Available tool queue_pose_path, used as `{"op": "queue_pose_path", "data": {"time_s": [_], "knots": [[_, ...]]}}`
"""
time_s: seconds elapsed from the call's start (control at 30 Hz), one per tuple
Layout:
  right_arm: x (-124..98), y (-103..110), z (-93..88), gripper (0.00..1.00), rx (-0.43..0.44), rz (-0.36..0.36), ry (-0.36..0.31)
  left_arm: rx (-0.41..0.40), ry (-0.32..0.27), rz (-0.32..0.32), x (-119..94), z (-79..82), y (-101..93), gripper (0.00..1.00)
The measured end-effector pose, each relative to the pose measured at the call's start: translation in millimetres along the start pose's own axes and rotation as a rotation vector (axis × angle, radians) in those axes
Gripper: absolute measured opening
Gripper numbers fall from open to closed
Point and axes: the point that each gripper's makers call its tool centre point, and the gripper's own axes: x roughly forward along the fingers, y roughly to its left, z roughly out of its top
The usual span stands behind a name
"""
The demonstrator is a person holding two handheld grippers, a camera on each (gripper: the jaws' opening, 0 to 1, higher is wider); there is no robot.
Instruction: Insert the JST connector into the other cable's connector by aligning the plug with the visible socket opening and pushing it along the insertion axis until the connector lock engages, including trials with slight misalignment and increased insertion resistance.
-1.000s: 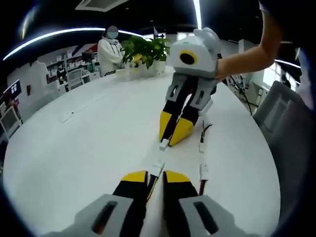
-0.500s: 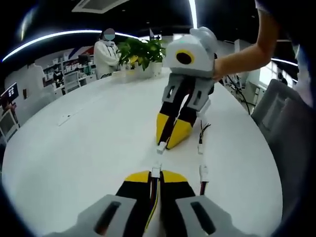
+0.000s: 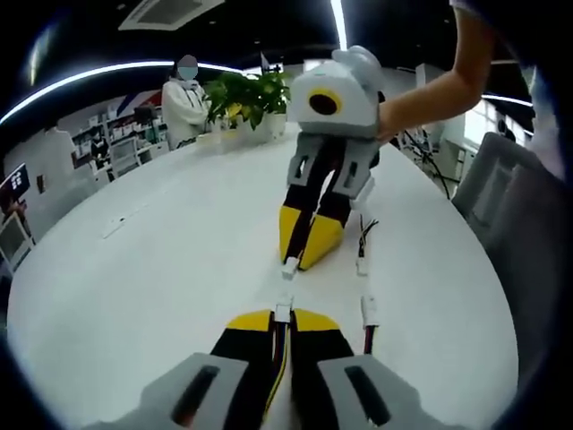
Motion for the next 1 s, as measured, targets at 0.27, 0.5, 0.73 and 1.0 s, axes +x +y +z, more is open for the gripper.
{"op": "queue_pose_path", "data": {"time_s": [0.27, 0.5, 0.73, 1.0], "knots": [[-6.4, 3.3, 16.3, 0.04, -0.021, 0.015, -0.052, 0.002, -0.034, -0.018, -3.7, 13.4, 0.0, 0.0], [-6.7, 8.8, 19.2, 0.03, -0.035, 0.04, -0.049, 0.004, -0.053, -0.043, -2.5, 20.5, -4.0, 0.0], [-7.7, 10.2, 19.5, 0.03, -0.038, 0.048, -0.051, 0.023, -0.045, -0.047, -2.5, 21.3, -4.0, 0.0], [-7.8, 13.9, 17.4, 0.03, -0.082, 0.063, -0.034, 0.05, -0.028, -0.069, -1.1, 19.8, -6.9, 0.0]]}}
